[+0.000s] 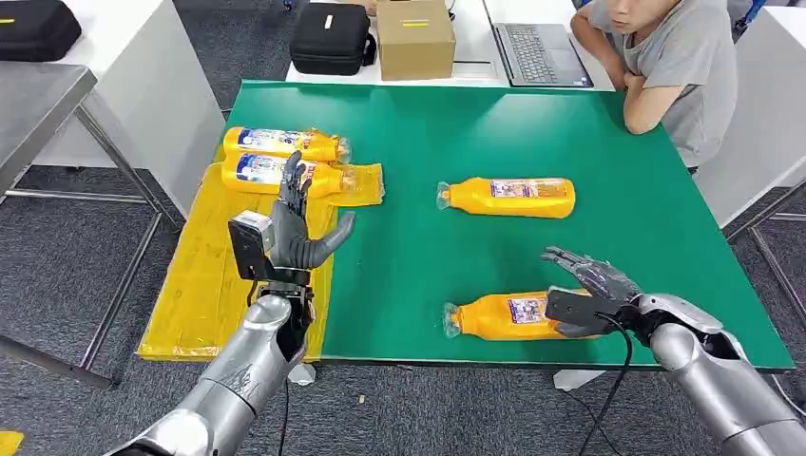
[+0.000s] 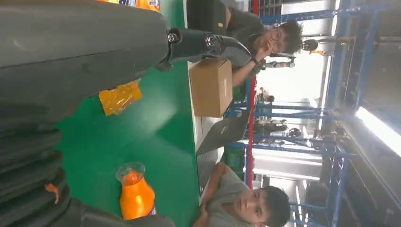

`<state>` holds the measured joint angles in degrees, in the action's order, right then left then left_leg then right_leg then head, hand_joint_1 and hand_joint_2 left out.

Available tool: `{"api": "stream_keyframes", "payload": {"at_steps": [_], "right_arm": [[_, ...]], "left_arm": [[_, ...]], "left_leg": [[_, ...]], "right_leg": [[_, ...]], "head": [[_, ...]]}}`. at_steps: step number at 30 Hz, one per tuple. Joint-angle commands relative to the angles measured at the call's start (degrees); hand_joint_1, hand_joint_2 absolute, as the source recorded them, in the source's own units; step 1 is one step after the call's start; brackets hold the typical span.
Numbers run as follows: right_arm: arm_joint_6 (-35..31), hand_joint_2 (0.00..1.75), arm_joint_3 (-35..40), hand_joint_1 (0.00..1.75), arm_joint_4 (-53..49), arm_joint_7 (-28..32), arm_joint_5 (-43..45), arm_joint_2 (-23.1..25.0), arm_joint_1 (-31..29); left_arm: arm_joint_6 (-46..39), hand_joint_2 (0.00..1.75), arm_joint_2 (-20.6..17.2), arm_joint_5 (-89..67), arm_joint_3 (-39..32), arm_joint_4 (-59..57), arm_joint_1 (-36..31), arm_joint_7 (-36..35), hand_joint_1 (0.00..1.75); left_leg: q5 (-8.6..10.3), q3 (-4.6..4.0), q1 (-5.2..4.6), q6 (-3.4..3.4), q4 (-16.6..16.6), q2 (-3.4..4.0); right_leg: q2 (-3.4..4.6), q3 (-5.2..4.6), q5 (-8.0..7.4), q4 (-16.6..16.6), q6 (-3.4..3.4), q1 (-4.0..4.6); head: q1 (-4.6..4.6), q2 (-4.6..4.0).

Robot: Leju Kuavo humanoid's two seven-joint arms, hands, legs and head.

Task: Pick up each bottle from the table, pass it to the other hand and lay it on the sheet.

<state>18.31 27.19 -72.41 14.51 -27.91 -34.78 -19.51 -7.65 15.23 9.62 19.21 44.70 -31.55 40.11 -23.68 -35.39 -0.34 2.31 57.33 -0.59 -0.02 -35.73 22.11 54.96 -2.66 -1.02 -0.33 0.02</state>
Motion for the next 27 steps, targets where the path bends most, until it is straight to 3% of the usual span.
{"api": "stream_keyframes", "payload": {"at_steps": [1,5,15,27], "right_arm": [[5.56,1.75,1.98,0.0,-0.3,0.21,0.61,-4.17,-4.41],[7.96,1.75,6.46,0.0,4.66,0.78,1.24,-2.93,-10.88],[10.94,1.75,11.68,0.0,8.09,1.37,3.87,-2.96,-16.93],[8.04,1.75,15.29,0.0,12.67,2.69,4.31,-0.94,-16.73]], "left_arm": [[0.75,1.75,-0.49,1.15,2.04,-5.76,-3.61,-0.59,0.0],[1.46,1.75,-0.6,1.89,2.21,-6.27,-3.96,-0.67,0.0],[1.96,1.75,-0.77,3.49,2.72,-9.08,-6.03,-1.79,0.0],[2.75,1.75,-0.59,4.44,3.56,-10.12,-6.26,-1.49,0.0]], "left_leg": [[-0.12,0.19,-0.01,-0.09,0.03,0.07],[-0.26,0.36,-0.02,-0.15,0.11,0.35],[-0.22,0.4,0.04,-0.12,0.09,0.3],[-0.09,0.33,0.05,-0.09,-0.04,0.17]], "right_leg": [[0.04,0.16,0.11,0.05,0.08,0.0],[0.29,0.28,0.17,0.16,0.14,-0.01],[0.24,0.33,0.16,0.11,0.13,0.05],[0.13,0.31,0.06,-0.01,0.1,0.06]], "head": [[0.0,0.0],[0.0,0.0],[0.0,0.0],[0.0,0.0]]}}
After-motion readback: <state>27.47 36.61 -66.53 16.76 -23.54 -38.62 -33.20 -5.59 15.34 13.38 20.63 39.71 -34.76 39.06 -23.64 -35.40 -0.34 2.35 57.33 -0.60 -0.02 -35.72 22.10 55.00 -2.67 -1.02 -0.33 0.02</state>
